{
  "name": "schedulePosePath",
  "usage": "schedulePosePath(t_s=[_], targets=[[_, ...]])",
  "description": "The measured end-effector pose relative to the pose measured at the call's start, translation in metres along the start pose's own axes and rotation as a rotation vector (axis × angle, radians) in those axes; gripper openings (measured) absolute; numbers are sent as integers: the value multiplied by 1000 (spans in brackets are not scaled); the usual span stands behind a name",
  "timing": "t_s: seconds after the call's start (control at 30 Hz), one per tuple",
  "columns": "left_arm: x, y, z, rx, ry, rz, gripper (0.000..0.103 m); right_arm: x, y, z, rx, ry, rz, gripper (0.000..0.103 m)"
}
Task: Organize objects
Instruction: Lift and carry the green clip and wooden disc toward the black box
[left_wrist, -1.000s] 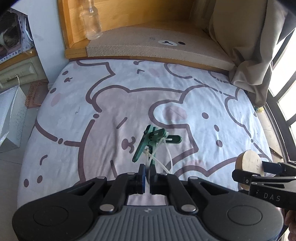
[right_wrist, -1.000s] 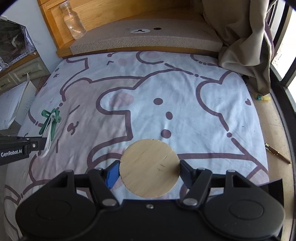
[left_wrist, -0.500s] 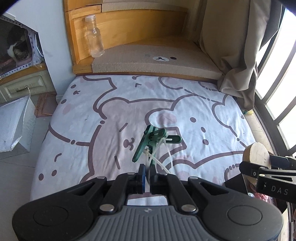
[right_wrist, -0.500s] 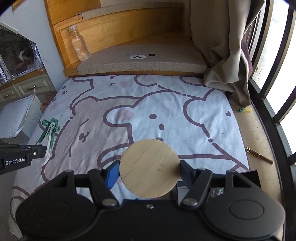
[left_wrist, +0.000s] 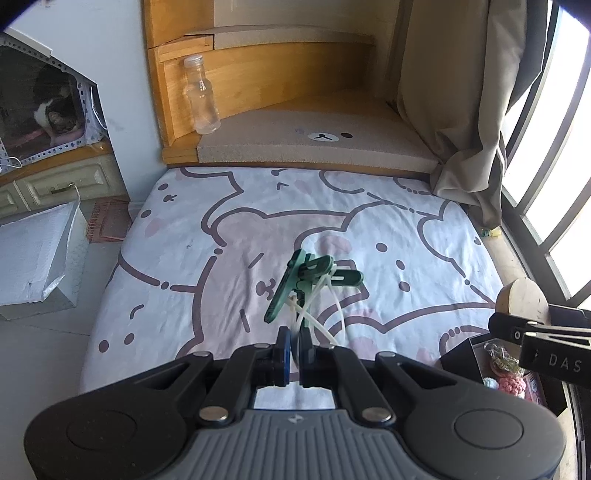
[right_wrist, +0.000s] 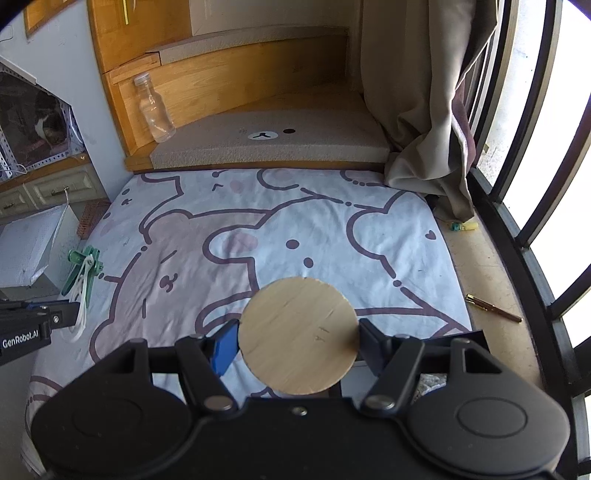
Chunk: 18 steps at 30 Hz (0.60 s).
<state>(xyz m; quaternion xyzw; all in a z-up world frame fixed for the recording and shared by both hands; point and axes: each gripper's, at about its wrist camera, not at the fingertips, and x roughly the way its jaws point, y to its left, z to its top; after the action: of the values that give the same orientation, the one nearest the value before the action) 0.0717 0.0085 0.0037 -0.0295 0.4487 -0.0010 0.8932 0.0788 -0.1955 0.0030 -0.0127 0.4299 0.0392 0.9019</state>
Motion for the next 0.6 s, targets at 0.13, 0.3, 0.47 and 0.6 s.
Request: schedulePosePath(t_s=[0.13, 0.3, 0.47, 0.6], targets=[[-6, 2, -2, -2, -5, 6, 4, -8, 2, -2, -17, -24, -21, 68], [-15, 1, -4, 3, -26, 7, 4, -17, 1, -3, -18, -51, -28, 68], [-20, -2, -6, 7, -40, 2, 4, -24, -1, -4, -16, -66, -28, 68], [-22, -3, -6, 5, -49, -1, 4, -26, -1, -4, -18, -72, -28, 68]])
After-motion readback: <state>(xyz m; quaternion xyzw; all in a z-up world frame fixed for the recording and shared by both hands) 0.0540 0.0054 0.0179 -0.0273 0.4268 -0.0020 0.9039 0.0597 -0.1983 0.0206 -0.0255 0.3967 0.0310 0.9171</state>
